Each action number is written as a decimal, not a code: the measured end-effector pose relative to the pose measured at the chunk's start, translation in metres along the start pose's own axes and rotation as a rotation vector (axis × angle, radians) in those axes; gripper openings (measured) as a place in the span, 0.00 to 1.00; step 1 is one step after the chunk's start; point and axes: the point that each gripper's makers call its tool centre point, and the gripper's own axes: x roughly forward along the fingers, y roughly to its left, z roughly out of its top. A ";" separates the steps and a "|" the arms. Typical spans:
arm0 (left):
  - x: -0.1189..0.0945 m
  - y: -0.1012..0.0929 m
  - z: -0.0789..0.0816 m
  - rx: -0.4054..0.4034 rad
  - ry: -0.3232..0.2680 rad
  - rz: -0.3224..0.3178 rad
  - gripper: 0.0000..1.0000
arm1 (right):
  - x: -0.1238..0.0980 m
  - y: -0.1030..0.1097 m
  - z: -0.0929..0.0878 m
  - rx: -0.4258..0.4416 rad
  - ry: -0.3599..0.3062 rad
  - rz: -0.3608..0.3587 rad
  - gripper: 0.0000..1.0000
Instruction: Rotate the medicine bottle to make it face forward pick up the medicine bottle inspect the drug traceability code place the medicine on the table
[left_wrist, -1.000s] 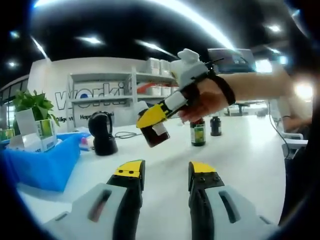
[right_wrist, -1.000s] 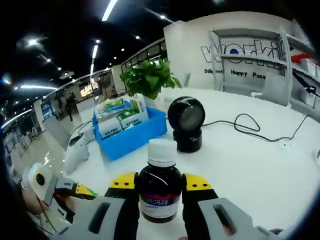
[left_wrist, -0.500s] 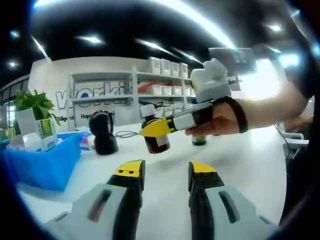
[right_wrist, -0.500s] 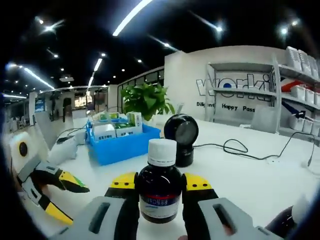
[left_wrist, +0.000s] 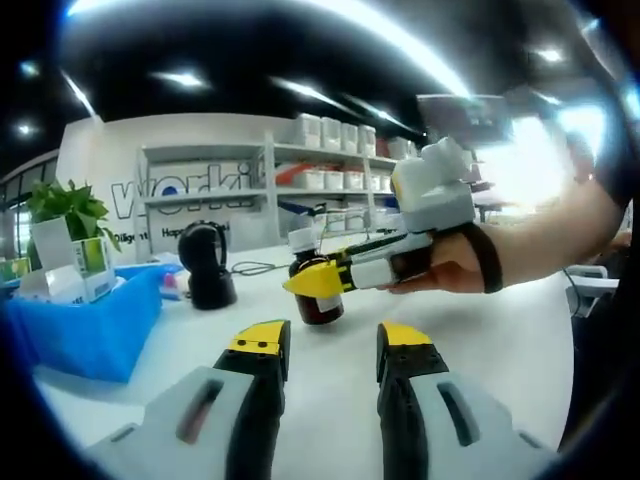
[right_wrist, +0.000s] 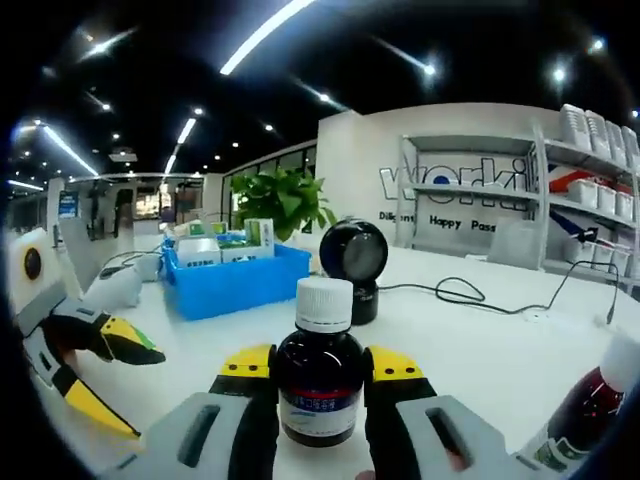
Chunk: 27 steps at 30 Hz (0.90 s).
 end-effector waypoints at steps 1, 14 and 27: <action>0.000 0.000 0.000 0.000 0.000 0.000 0.26 | 0.001 0.001 -0.001 0.001 0.000 0.001 0.28; 0.000 -0.001 0.000 0.002 -0.001 -0.002 0.26 | 0.003 -0.001 -0.010 -0.015 -0.022 -0.007 0.28; 0.000 -0.001 -0.001 0.000 0.001 -0.005 0.26 | -0.003 -0.003 -0.013 -0.025 -0.061 -0.012 0.29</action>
